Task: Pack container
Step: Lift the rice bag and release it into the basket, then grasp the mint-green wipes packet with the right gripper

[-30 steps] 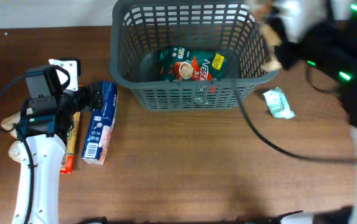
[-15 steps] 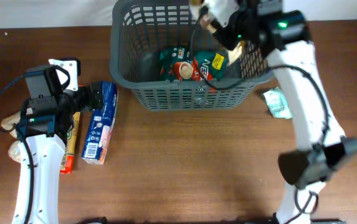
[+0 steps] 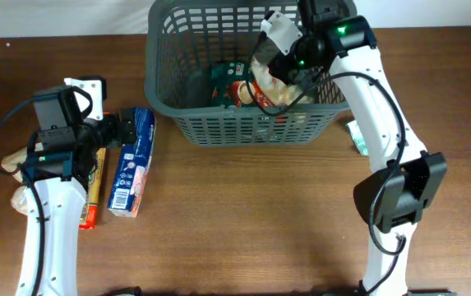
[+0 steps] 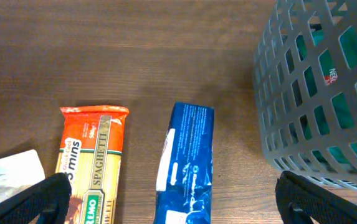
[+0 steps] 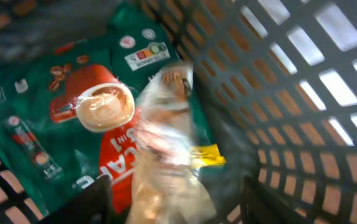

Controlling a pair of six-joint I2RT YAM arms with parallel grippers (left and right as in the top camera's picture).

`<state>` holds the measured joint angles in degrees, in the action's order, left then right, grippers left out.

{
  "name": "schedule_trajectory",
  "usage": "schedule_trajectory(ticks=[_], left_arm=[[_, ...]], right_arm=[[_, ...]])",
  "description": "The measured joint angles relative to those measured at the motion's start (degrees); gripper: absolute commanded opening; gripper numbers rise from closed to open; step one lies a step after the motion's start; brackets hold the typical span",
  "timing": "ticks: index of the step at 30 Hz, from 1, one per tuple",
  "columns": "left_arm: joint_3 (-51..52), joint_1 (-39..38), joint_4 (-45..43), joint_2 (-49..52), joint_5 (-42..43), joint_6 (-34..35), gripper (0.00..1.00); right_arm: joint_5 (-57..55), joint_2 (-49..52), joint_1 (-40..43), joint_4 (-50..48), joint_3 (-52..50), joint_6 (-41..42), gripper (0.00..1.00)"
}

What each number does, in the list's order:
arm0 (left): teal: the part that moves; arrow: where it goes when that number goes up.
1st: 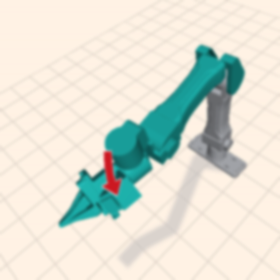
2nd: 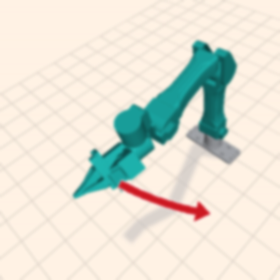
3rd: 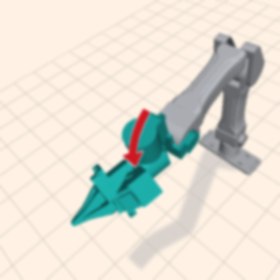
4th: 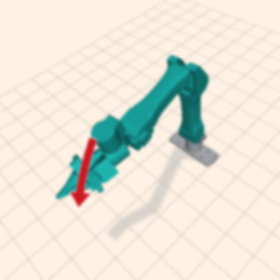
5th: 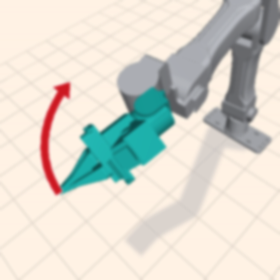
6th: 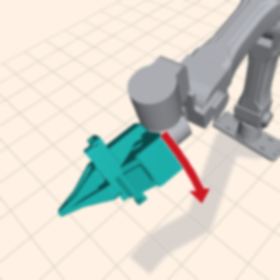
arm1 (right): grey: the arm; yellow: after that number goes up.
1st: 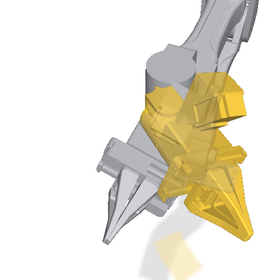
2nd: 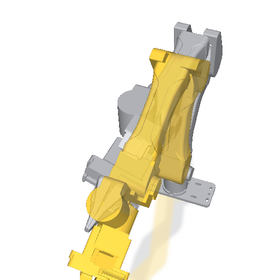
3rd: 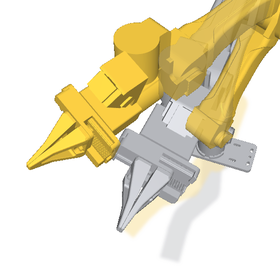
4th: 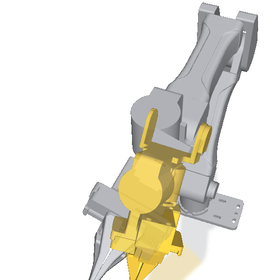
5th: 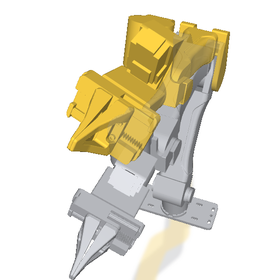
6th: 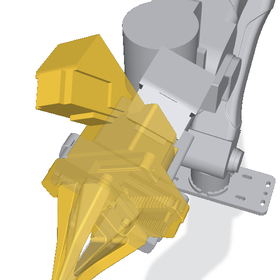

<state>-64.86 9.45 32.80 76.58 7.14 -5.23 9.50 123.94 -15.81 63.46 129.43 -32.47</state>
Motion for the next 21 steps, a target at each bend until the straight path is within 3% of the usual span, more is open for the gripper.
schedule_trajectory(ticks=[4,11,17,21], left_arm=[[0.0,0.0,0.0,0.0,0.0,0.0,0.99],[0.0,0.0,0.0,0.0,0.0,0.0,0.99],[0.0,0.0,0.0,0.0,0.0,0.0,0.99],[0.0,0.0,0.0,0.0,0.0,0.0,0.99]], right_arm=[[-3.5,-2.8,0.0,0.9,0.0,2.5,0.71],[-11.3,-18.7,2.1,1.2,0.0,7.5,0.75],[-13.6,-30.9,17.5,-1.1,-1.7,11.5,0.76],[-13.5,-35.2,29.0,-6.3,-12.6,14.6,0.76]])
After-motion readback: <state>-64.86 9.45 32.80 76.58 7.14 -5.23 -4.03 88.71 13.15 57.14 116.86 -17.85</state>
